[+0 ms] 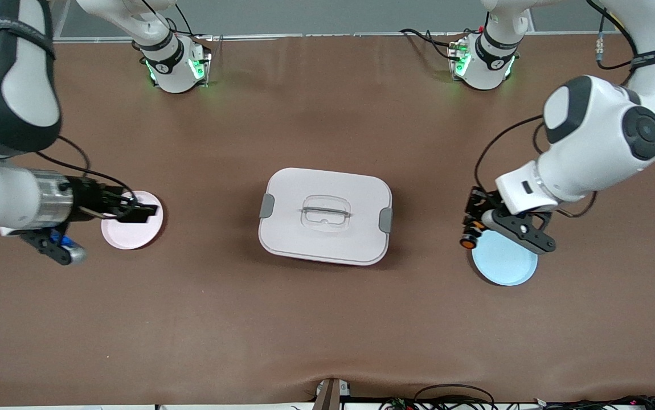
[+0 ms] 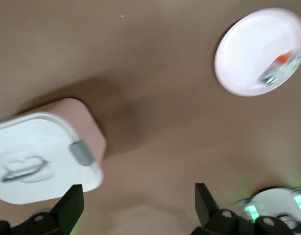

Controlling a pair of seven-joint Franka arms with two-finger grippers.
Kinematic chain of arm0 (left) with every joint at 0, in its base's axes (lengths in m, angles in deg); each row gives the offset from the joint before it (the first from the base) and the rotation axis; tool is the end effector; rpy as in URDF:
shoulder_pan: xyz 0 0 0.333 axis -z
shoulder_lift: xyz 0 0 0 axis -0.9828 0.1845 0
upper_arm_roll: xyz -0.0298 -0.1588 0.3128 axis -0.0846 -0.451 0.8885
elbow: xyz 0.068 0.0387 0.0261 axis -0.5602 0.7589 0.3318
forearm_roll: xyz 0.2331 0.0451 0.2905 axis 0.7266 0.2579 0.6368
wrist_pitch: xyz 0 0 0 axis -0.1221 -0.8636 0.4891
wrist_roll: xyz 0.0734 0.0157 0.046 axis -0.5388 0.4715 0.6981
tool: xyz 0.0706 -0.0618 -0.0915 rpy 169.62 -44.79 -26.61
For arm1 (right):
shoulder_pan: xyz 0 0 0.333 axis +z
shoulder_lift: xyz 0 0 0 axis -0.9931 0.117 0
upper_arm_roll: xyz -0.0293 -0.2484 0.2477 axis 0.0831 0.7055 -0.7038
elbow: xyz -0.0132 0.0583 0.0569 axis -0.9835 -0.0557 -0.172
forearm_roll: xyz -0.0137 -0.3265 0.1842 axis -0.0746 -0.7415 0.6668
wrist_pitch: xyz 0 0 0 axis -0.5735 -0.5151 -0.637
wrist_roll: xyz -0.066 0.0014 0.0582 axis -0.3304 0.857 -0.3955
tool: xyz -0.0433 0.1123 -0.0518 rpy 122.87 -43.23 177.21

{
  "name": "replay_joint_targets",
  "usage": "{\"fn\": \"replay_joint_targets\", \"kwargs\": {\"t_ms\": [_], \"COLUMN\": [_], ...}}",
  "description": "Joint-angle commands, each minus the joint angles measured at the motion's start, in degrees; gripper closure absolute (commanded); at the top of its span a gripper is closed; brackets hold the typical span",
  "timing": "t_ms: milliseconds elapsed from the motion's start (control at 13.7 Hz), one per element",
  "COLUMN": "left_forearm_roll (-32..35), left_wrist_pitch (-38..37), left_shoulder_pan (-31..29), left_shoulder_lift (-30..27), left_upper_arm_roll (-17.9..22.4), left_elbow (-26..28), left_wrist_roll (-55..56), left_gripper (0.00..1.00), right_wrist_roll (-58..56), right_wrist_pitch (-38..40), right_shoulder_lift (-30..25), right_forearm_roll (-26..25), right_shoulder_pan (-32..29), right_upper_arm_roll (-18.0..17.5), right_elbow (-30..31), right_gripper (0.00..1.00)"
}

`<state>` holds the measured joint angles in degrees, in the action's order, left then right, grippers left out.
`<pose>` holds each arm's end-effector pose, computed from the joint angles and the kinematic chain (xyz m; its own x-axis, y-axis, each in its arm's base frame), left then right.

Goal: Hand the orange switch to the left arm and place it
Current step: 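Lower the switch onto the light-blue plate with the left gripper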

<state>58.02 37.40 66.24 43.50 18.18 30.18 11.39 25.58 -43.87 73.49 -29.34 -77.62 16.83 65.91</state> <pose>0.6216 -0.1459 0.4735 0.8424 -0.5117 0.1688 -0.5373 -0.8213 0.1919 0.6456 0.0823 0.5326 0.8586 -0.3369 -0.3864 -0.3965 -0.9142 -0.0838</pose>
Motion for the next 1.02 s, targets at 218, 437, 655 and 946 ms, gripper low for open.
{"fn": "replay_joint_targets", "kwargs": {"t_ms": [218, 437, 655, 946], "left_forearm_roll": [9.73, 14.04, 19.23, 24.78], "left_wrist_pitch": [0.17, 2.01, 5.7, 14.82], "left_shoulder_pan": [-6.56, -7.79, -7.88, -9.89], "left_shoulder_lift": [1.73, 4.55, 7.01, 11.4], "left_upper_arm_roll": [-0.6, -0.6, -0.6, -0.6], "left_elbow": [4.25, 4.33, 5.21, 7.66], "left_wrist_roll": [-21.54, -30.07, -36.06, -44.48], "left_gripper": [1.0, 1.0, 1.0, 1.0], "right_wrist_roll": [-17.07, -22.09, -22.44, -26.92], "right_wrist_pitch": [2.04, 2.04, 1.87, 1.52], "right_shoulder_lift": [-1.67, -1.33, -1.32, -1.41], "right_forearm_roll": [-11.63, -15.43, -15.17, -15.52], "right_shoulder_pan": [-4.43, -5.21, -6.45, -7.5], "right_upper_arm_roll": [-1.06, -1.06, -1.24, -1.15], "right_elbow": [0.2, 1.07, 1.08, 0.99], "right_gripper": [0.0, 0.0, 0.0, 0.0]}}
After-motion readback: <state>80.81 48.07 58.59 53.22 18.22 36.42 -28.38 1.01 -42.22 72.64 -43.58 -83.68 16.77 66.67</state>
